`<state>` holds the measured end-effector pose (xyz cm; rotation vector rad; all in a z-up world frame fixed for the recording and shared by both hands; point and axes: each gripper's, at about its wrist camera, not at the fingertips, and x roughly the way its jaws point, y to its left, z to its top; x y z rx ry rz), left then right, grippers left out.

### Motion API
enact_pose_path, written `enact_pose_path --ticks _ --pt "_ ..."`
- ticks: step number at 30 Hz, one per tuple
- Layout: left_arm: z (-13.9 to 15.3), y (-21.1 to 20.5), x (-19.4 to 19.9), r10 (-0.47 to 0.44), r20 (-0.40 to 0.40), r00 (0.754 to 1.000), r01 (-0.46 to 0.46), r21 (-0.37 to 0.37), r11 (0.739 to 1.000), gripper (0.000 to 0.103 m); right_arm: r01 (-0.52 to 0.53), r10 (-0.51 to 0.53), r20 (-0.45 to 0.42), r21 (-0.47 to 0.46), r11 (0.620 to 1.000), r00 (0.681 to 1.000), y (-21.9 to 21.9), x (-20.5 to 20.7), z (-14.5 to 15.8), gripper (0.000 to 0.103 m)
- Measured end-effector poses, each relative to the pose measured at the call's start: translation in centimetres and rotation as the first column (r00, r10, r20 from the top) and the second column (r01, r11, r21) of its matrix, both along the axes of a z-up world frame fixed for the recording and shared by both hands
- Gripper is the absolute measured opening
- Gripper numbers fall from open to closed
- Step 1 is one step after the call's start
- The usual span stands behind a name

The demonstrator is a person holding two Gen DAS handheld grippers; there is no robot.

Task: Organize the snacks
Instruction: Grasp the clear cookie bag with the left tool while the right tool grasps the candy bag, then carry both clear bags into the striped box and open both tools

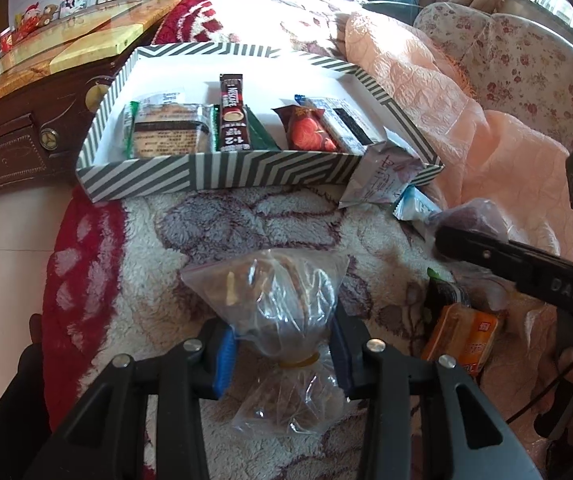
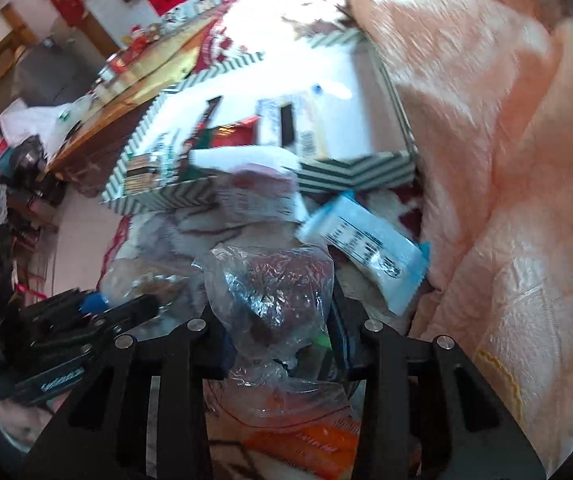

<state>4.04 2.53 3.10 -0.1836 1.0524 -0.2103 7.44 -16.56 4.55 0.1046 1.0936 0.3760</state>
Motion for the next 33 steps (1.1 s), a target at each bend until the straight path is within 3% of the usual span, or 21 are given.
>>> enact_pose_path --ticks 13,33 --pt "2.3 1.0 0.1 0.019 0.052 0.998 -0.020 0.020 1.000 0.042 -0.043 0.042 0.025 0.061 0.997 0.999 1.7 -0.8 1.8 0.037" --pt "5.8 2.2 3.6 0.028 0.131 0.991 -0.037 0.070 0.997 0.042 -0.143 0.140 0.060 0.042 0.989 0.988 5.6 1.5 3.8 0.037"
